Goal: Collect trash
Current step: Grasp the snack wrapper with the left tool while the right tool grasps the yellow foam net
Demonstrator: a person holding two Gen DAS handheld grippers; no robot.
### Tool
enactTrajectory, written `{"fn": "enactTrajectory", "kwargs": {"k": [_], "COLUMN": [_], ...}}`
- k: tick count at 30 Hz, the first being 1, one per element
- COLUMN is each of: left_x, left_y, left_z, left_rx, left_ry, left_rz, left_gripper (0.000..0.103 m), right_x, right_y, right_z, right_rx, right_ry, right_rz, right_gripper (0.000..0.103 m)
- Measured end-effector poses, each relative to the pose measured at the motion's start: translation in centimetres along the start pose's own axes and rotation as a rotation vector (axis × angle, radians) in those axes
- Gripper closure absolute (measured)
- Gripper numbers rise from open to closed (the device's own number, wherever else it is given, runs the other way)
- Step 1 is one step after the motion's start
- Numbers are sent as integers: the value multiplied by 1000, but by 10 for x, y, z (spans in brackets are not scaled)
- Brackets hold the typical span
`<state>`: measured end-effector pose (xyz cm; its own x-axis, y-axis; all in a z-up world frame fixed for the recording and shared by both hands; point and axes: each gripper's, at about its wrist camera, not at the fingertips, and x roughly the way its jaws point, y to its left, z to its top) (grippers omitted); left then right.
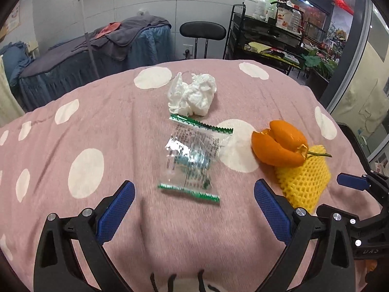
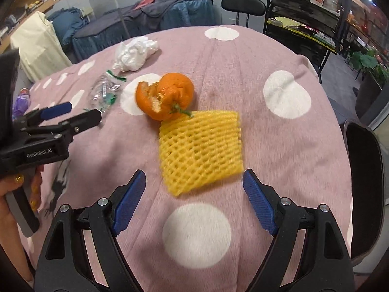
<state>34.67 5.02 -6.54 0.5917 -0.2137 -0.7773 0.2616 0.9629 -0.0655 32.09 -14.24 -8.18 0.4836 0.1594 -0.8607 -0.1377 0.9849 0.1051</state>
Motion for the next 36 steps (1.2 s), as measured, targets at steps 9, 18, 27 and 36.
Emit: {"fn": "enactTrajectory", "kwargs": {"k": [9,18,27,36], "left_x": [22,-9,-61,-87], "left_y": [7,17,-8,-49], "left_z": [6,-12,-33,-64], "left_rx": [-32,-161,-135,-115], "left_ry": [27,-26,-118,-134], "left_rz": [-23,-99,-97,-135], "left_gripper": [55,61,61,61], "right_x": [37,22,-17,-68], "right_y": [-14,-10,-23,-45], "right_z": [13,3,-29,-68], "right_rx": [53,64,129,155], "right_ry": [77,31,-11,-108], "right_rz": [28,126,190,162], "right_gripper": [43,82,82,82]}}
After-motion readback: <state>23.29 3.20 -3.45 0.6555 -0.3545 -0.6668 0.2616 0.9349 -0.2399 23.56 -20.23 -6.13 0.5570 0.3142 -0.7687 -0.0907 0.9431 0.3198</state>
